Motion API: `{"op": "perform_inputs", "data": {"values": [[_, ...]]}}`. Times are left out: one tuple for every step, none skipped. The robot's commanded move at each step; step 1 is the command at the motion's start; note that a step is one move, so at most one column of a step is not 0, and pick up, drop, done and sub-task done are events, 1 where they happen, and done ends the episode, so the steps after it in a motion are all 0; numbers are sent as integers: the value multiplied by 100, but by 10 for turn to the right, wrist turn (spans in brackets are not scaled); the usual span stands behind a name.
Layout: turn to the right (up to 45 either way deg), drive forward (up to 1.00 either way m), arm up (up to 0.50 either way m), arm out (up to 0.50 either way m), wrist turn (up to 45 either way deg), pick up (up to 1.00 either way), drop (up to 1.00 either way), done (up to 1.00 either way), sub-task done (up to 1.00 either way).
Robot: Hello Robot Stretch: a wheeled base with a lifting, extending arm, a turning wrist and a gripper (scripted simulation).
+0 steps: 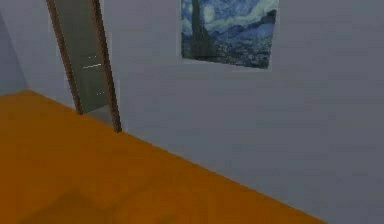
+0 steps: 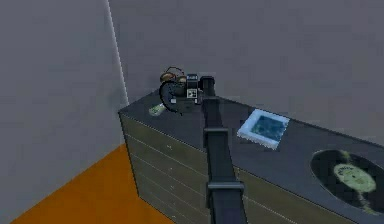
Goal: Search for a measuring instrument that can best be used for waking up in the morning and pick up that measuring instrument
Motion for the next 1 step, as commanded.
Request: {"op": "perform_inputs", "data": {"values": [[0,0,0,0,0,0,0,100,0]]}}
